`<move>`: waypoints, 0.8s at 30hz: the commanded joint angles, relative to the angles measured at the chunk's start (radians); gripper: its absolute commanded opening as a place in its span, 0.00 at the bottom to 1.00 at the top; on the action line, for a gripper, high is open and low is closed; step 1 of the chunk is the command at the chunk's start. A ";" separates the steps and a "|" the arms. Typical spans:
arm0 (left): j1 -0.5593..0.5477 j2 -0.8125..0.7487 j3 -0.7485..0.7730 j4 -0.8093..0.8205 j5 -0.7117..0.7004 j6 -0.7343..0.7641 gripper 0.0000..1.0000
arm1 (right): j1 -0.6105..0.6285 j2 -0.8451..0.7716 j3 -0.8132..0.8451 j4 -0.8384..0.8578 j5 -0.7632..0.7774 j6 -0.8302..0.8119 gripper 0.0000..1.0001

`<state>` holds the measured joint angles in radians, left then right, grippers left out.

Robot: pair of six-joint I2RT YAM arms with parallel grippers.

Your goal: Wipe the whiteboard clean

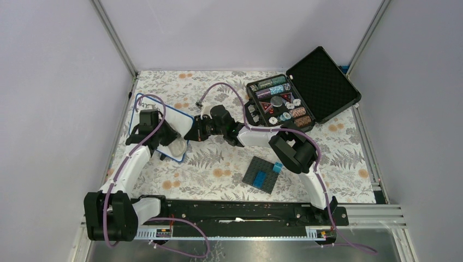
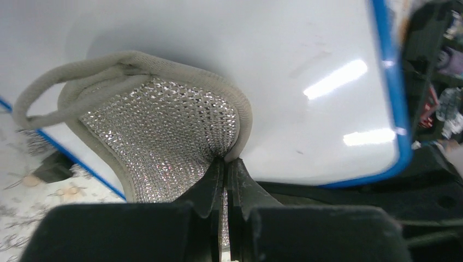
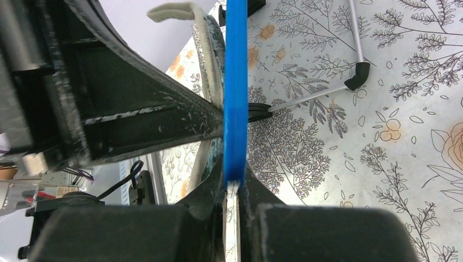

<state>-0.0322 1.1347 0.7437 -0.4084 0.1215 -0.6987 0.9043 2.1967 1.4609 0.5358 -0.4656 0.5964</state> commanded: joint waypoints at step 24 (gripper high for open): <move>0.029 0.130 0.302 0.058 0.087 0.075 0.00 | 0.076 -0.026 0.024 0.036 -0.177 -0.056 0.00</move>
<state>-0.0200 1.2205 0.9066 -0.5297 0.1421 -0.6647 0.9062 2.1967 1.4609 0.5514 -0.4839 0.5621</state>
